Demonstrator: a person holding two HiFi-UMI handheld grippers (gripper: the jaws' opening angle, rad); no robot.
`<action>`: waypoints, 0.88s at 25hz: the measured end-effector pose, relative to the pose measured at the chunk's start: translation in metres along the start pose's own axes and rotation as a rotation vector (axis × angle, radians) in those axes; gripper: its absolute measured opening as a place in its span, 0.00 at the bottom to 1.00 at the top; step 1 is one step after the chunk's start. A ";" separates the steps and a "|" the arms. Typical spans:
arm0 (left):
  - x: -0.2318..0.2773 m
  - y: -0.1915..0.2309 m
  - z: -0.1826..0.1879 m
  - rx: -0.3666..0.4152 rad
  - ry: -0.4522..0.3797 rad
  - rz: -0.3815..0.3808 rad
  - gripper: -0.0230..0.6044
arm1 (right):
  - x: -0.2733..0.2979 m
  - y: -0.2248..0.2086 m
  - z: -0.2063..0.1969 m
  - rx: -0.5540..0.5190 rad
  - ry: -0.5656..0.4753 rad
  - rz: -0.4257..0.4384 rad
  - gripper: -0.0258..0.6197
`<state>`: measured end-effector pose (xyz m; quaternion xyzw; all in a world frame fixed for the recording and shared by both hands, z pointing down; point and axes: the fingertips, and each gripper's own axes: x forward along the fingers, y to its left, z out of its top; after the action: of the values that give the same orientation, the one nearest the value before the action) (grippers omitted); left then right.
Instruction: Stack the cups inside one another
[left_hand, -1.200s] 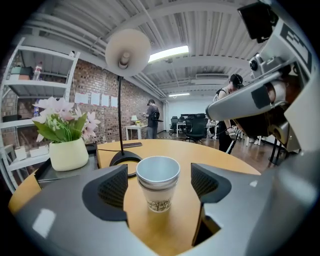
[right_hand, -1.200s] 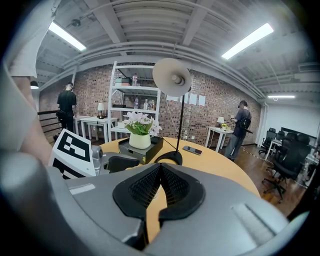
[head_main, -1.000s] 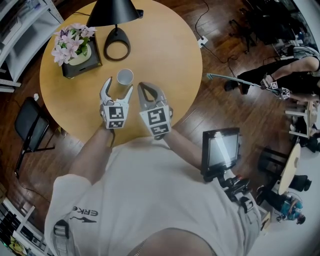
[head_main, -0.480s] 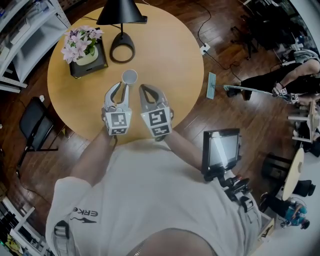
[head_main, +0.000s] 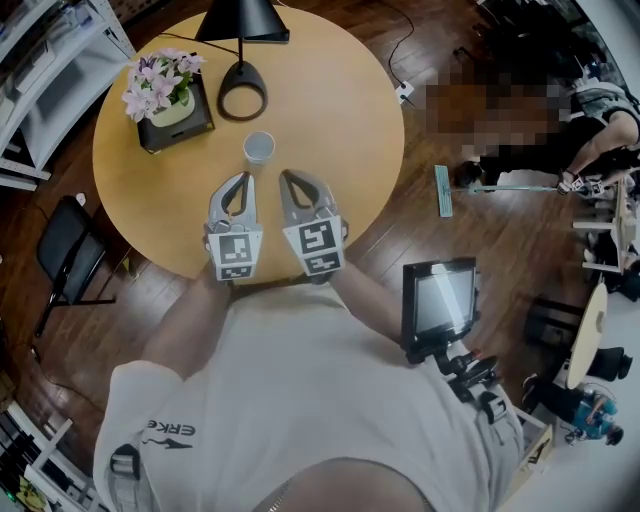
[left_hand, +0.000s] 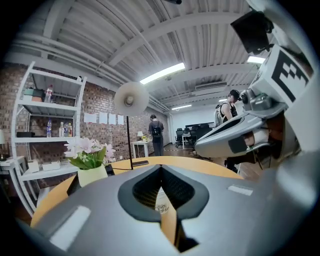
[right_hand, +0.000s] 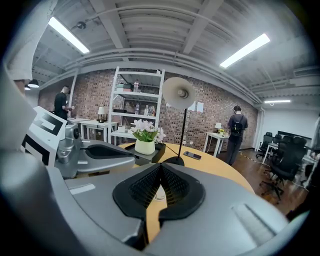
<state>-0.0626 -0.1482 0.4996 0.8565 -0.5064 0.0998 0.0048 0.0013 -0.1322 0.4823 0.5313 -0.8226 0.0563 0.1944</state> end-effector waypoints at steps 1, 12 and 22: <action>-0.001 -0.001 -0.001 -0.006 0.002 -0.004 0.04 | -0.001 0.000 -0.002 0.001 0.006 -0.004 0.06; -0.029 -0.007 0.008 -0.023 -0.014 0.072 0.04 | -0.019 0.012 0.003 -0.021 -0.054 0.055 0.06; -0.073 -0.064 0.020 -0.020 -0.001 0.185 0.04 | -0.087 -0.005 -0.015 -0.001 -0.116 0.128 0.06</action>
<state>-0.0376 -0.0563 0.4728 0.8060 -0.5843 0.0942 0.0037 0.0407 -0.0552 0.4620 0.4799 -0.8648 0.0376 0.1428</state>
